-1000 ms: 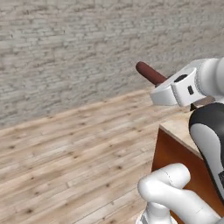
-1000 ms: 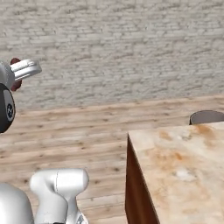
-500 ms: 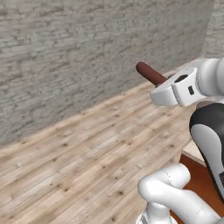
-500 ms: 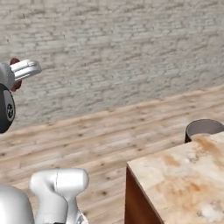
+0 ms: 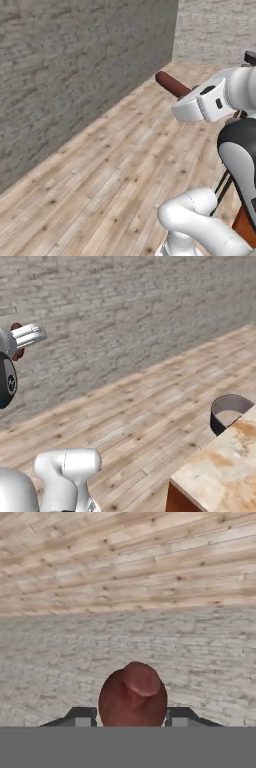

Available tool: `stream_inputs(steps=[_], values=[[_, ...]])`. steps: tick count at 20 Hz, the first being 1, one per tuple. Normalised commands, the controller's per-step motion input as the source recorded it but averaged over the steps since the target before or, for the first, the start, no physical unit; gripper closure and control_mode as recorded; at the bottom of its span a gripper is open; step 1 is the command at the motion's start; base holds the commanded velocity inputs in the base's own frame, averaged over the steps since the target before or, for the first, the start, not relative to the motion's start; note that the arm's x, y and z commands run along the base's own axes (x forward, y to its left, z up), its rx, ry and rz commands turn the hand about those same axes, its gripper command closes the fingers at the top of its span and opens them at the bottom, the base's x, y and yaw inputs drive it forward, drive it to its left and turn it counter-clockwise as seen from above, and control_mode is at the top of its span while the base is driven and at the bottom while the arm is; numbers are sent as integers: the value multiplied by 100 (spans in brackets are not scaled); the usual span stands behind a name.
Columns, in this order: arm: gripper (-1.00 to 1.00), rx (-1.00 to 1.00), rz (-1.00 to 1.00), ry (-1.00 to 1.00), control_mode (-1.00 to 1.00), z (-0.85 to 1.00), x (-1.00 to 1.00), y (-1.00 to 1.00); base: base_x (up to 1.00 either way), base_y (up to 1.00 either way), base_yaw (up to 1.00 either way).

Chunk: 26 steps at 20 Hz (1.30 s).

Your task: Move the hot dog bun to the plate on the dining table and place the condiment next to that plate. Then navigate to the fridge and take the sausage and place it on the plate as well.

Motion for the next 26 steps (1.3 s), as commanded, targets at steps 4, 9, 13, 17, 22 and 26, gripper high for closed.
stream_inputs(steps=[4, 9, 13, 17, 22, 26], values=[[100, 0, 0, 0, 100, 0, 0, 0, 100, 86, -57], [100, 0, 0, 0, 100, 0, 0, 0, 100, 82, -57], [100, 0, 0, 0, 100, 0, 0, 0, 100, 77, -57], [100, 0, 0, 0, 100, 0, 0, 0, 100, 76, -58], [100, 0, 0, 0, 100, 0, 0, 0, 100, 89, -60], [100, 0, 0, 0, 100, 0, 0, 0, 100, 80, -61]])
